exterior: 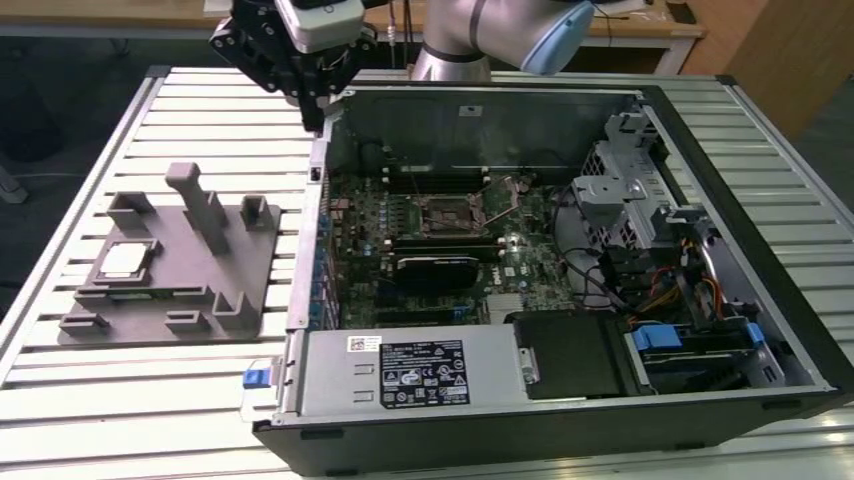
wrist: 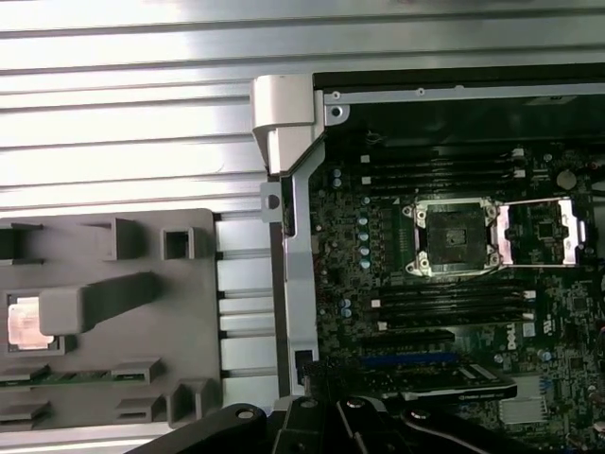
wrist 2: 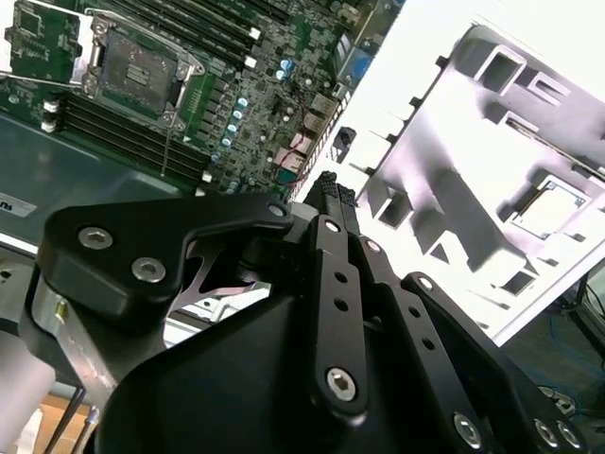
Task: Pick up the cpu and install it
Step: 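Reach for the cpu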
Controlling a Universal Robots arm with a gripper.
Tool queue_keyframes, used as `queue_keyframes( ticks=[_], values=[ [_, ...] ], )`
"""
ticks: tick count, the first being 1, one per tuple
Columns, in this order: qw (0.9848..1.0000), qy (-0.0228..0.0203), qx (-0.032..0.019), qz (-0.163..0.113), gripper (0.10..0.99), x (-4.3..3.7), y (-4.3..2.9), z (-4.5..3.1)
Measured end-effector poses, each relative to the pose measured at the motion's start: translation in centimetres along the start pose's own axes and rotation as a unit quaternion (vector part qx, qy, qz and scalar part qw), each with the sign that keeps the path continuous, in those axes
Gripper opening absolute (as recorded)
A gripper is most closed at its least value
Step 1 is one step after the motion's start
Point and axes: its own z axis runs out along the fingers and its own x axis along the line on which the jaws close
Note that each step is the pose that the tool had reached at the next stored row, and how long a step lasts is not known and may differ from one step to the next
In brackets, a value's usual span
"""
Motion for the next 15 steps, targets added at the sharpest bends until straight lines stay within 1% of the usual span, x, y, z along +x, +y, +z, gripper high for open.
queue_keyframes(
  ticks=[6,15],
  values=[
    [1.0,0.0,0.0,0.0,0.106,0.71,-0.05,-0.02],
    [1.0,0.0,0.0,0.0,0.106,2.0,-0.15,-0.06]
  ],
)
